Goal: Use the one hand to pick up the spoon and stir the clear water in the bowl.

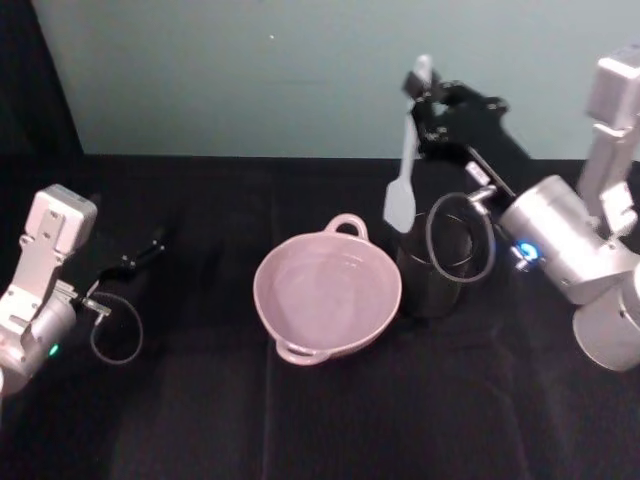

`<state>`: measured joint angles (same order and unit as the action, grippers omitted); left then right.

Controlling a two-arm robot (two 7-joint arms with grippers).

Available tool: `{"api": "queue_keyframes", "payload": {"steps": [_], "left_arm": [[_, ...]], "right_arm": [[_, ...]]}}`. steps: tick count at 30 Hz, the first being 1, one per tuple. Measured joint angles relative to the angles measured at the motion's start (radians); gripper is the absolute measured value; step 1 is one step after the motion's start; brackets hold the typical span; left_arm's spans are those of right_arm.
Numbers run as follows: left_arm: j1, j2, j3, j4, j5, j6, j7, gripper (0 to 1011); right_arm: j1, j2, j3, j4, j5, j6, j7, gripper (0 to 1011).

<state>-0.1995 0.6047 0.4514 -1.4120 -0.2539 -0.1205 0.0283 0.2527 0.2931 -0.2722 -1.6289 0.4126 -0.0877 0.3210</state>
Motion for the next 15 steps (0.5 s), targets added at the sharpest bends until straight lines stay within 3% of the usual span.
{"api": "queue_keyframes", "payload": {"steps": [8, 15], "left_arm": [[0.0, 0.0, 0.0, 0.0, 0.0, 0.0, 0.0, 1011], [0.0, 0.0, 0.0, 0.0, 0.0, 0.0, 0.0, 1011]], "right_arm": [[-0.057, 0.016, 0.059, -0.029, 0.003, 0.003, -0.035, 111], [-0.081, -0.001, 0.085, 0.034, 0.023, -0.016, -0.028, 110]]}}
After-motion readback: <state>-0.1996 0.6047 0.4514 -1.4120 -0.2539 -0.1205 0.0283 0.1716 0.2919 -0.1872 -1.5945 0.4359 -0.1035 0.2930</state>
